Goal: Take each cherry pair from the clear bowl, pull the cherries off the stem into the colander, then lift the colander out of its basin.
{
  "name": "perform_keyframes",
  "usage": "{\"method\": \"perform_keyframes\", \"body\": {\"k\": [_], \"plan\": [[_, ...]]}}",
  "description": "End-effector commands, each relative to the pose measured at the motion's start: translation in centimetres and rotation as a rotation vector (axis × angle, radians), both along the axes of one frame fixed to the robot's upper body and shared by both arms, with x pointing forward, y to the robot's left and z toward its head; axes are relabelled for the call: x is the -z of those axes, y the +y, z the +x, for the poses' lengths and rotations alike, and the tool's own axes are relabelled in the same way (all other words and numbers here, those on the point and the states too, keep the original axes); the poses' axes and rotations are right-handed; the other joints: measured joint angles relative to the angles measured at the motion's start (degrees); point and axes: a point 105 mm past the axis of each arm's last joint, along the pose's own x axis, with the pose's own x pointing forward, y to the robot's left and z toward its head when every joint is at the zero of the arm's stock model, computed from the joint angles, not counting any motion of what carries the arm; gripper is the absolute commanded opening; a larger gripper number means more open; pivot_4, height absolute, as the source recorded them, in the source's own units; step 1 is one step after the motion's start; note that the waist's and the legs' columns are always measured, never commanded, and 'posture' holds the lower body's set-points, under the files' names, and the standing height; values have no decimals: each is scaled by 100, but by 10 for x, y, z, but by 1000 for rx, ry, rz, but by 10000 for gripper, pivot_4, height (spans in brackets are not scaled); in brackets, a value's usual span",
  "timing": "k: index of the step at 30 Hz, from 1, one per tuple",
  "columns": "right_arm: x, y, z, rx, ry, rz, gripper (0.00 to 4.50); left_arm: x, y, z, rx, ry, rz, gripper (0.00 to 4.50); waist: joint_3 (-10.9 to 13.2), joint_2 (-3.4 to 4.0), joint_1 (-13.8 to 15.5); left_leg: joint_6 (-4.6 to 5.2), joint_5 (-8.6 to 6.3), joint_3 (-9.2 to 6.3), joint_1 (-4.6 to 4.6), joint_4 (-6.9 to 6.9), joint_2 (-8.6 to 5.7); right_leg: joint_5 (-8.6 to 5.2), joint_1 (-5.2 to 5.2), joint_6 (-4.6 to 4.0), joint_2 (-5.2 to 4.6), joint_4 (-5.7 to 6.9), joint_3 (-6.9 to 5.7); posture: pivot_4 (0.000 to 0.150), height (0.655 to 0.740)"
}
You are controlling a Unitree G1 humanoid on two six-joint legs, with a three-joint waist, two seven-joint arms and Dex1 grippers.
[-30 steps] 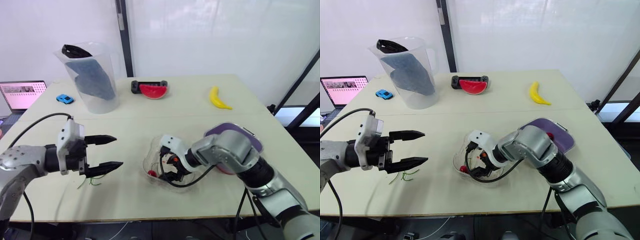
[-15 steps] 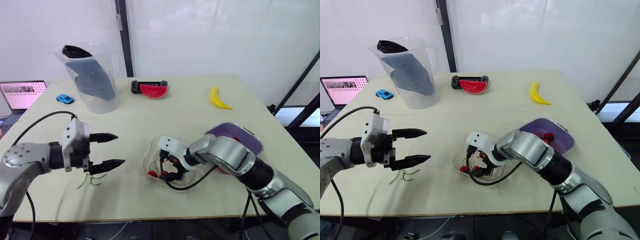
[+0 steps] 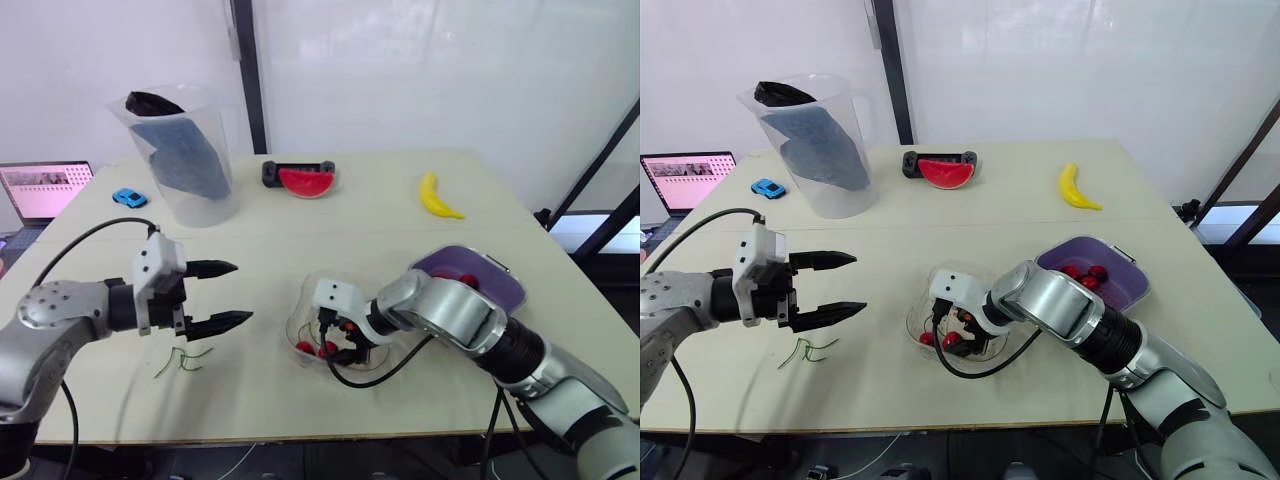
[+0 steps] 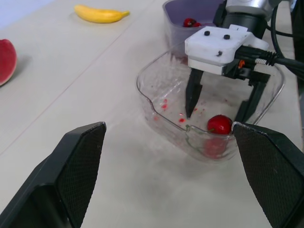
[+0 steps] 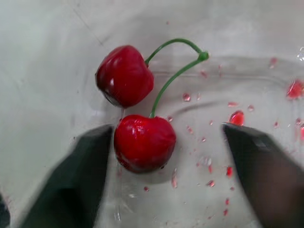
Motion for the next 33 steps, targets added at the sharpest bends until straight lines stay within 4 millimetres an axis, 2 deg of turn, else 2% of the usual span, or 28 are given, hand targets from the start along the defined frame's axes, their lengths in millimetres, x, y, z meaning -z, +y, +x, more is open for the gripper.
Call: {"method": "perform_keyframes", "body": {"k": [1, 11, 14, 21, 25, 28, 30, 33], "plan": [[-6, 6, 0, -27, -31, 19, 22125, -8, -3, 1, 14, -45, 7, 45000, 0, 0, 4, 0, 0, 0, 0, 0, 0, 0, 1, 0, 0, 0, 0, 1500, 7400], [-6, 2, 5, 6, -23, 30, 22125, -6, -3, 5, 14, -48, 18, 45000, 0, 0, -2, 0, 0, 0, 0, 0, 0, 0, 0, 0, 0, 0, 0, 1500, 7400], [-9, 3, 6, 14, -34, 45, 14297, -6, -4, 7, 16, -51, 19, 45000, 0, 0, -4, 0, 0, 0, 0, 0, -1, 0, 0, 0, 0, 0, 0, 1500, 7400], [-27, 1, -2, -9, -36, 85, 14297, -7, -3, 11, 6, -53, 1, 45000, 0, 0, -4, 0, 0, -1, 0, 0, -1, 0, 0, 0, 0, 1, 0, 1500, 7400], [-63, -21, -5, -48, -154, 115, 14297, -19, -4, 18, -8, -62, -90, 45000, 0, 0, 44, 0, 0, -2, -2, 4, -3, 0, 4, 0, -2, -1, -3, 1500, 7400], [-108, -27, 0, -40, -267, 312, 14297, -31, -7, 25, -16, -66, -180, 45000, 0, -4, 40, 1, 0, -2, -3, 8, -4, 0, 6, 0, -1, -5, -5, 1500, 7400], [-132, -38, 8, -18, -416, 371, 14297, -39, -6, 33, -33, -69, -249, 45000, 0, -4, 31, 0, 0, -2, -2, 6, -2, 0, 6, 0, 2, -2, -5, 1500, 7400], [-149, -52, 23, 68, -593, 369, 14297, -49, -8, 40, -26, -74, -319, 45000, -1, -5, 14, 0, 0, -1, -1, 5, -3, 0, 4, 1, 2, 1, -5, 1500, 7400]]}}
